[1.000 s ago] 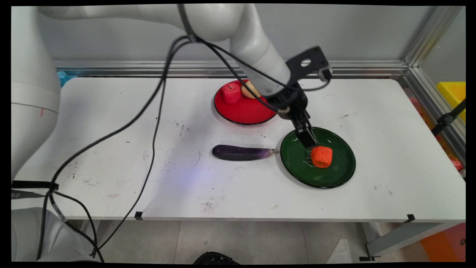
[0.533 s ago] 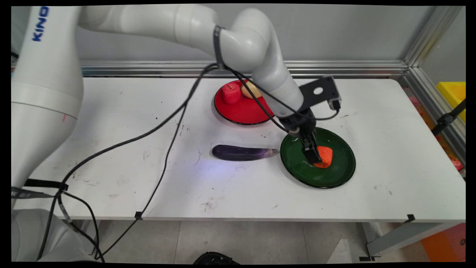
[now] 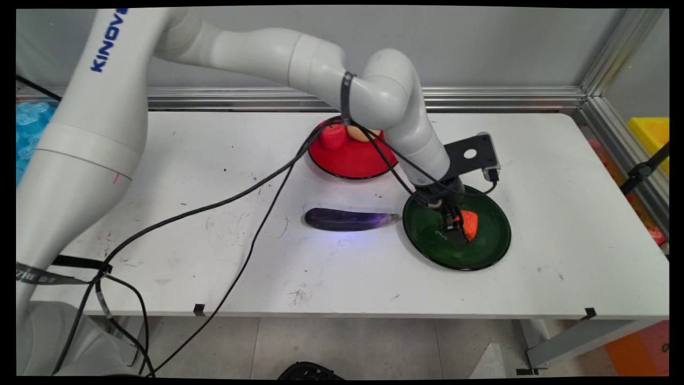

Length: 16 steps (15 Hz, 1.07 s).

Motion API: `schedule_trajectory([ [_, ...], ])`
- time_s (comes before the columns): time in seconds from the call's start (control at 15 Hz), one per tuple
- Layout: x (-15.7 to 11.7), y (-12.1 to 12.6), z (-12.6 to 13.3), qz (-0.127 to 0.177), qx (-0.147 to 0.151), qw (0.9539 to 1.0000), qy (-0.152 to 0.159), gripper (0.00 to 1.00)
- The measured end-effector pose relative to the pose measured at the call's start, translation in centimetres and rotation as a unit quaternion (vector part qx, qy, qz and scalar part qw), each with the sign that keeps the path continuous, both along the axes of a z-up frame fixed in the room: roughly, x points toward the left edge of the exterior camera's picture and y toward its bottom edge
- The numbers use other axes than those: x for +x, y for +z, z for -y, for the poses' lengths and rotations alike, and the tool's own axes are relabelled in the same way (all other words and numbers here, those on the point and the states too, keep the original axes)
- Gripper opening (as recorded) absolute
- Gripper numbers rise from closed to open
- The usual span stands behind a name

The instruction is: Pick up the mandarin from the green plate, then place the picked object on the table

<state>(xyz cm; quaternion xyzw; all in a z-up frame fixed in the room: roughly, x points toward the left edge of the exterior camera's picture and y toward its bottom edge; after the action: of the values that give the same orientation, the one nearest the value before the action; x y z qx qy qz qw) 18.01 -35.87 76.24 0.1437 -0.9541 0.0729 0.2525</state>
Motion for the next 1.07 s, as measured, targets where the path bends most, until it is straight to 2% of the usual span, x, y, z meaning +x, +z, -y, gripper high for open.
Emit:
schedule_trajectory([
  [0.13,-0.5,-0.5,0.4,0.0,-0.004,1.0,-0.006,1.0],
  [0.2,-0.6,-0.6,0.6,-0.001,-0.007,0.9999,-0.01,0.0],
  [0.53,0.6,0.8,0.8,-0.003,-0.019,0.9995,-0.025,0.0],
  [0.73,2.0,2.9,0.5,-0.006,-0.024,0.9992,-0.031,0.0],
  [1.07,4.7,8.0,-0.4,-0.011,-0.025,0.9994,-0.022,0.0],
])
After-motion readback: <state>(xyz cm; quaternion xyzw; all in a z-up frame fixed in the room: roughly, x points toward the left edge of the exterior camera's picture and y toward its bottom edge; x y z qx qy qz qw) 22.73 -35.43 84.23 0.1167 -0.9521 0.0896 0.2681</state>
